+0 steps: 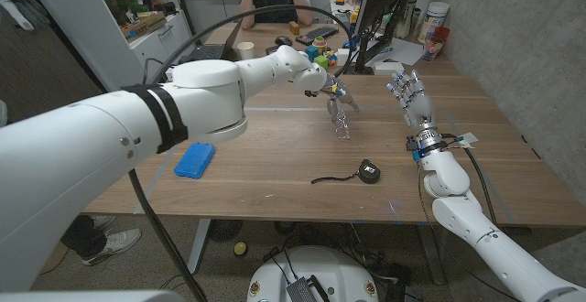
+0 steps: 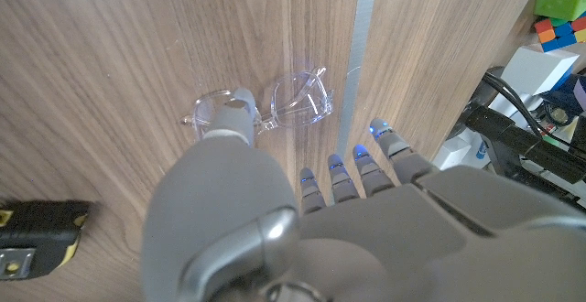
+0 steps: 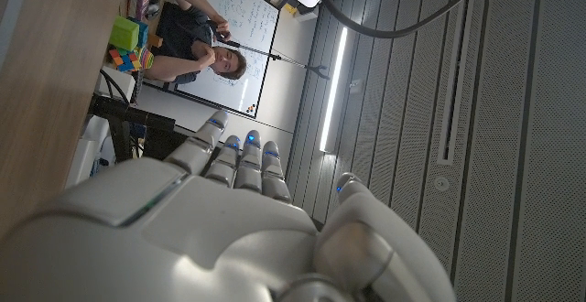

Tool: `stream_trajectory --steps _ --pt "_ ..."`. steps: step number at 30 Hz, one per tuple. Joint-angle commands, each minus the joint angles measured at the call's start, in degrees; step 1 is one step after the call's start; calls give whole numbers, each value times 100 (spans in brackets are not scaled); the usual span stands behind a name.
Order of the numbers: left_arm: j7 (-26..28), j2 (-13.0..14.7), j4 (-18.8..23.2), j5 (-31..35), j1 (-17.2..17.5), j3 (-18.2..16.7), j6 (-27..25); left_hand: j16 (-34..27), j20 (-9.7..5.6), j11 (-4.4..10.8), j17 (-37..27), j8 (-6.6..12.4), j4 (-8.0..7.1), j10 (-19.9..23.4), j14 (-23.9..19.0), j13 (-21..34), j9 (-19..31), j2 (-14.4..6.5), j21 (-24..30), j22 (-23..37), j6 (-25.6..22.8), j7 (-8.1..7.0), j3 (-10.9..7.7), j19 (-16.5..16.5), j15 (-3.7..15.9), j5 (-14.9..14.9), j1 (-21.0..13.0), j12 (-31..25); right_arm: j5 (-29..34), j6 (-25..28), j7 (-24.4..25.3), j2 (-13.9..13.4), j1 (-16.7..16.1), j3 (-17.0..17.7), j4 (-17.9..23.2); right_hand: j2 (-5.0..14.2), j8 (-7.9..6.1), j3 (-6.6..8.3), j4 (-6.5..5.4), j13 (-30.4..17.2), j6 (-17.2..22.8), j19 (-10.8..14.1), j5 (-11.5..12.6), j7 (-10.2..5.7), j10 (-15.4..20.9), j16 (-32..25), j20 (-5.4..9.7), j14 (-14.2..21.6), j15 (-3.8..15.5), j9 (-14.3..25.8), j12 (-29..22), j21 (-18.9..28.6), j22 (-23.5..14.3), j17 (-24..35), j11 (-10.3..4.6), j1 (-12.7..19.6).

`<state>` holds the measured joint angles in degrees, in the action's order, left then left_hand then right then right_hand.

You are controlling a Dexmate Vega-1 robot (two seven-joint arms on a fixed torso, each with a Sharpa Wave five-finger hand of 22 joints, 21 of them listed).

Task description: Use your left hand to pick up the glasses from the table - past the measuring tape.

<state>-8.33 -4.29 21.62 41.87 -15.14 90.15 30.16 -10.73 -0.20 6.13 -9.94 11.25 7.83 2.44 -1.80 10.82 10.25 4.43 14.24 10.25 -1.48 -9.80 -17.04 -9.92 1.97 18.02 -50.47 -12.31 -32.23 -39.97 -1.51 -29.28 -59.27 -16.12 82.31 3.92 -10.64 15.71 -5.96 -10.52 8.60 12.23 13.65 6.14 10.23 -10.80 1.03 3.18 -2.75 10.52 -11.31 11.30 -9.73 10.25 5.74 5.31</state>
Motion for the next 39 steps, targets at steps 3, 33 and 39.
stream_trajectory --steps 3,33,39 --pt "-115 -96 -87 90 113 229 -530 -16 15 5 -12 19 -11 54 -48 7 31 -20 -16 32 -69 5 48 -80 210 22 -89 -21 -3 -21 2 -2 14 39 -54 -67 -46 -10 -1 -34 47 32 35 -14 54 -8 24 47 -11 10 -1 -6 -10 12 5 5" --pt "326 -206 -144 277 461 479 -1235 -1039 -409 361 -244 867 71 4390 -4340 428 88 -1115 1062 203 -4168 491 185 -2855 1082 -419 -1266 -1319 2 -118 -15 -1 77 86 -160 -72 -55 -35 10 -33 79 59 65 -26 119 -29 22 142 -1 10 -16 -5 -10 10 5 -4" --pt "319 -233 -152 289 491 470 -1463 -1766 -674 388 -1029 923 201 4855 -5284 1131 179 -1166 1759 373 -4741 694 275 -3512 1174 -604 -2159 -1899 22 -102 40 31 113 90 -207 -71 -59 -39 13 -33 94 59 72 -31 171 -38 27 181 11 9 -33 -7 -10 9 19 -3"
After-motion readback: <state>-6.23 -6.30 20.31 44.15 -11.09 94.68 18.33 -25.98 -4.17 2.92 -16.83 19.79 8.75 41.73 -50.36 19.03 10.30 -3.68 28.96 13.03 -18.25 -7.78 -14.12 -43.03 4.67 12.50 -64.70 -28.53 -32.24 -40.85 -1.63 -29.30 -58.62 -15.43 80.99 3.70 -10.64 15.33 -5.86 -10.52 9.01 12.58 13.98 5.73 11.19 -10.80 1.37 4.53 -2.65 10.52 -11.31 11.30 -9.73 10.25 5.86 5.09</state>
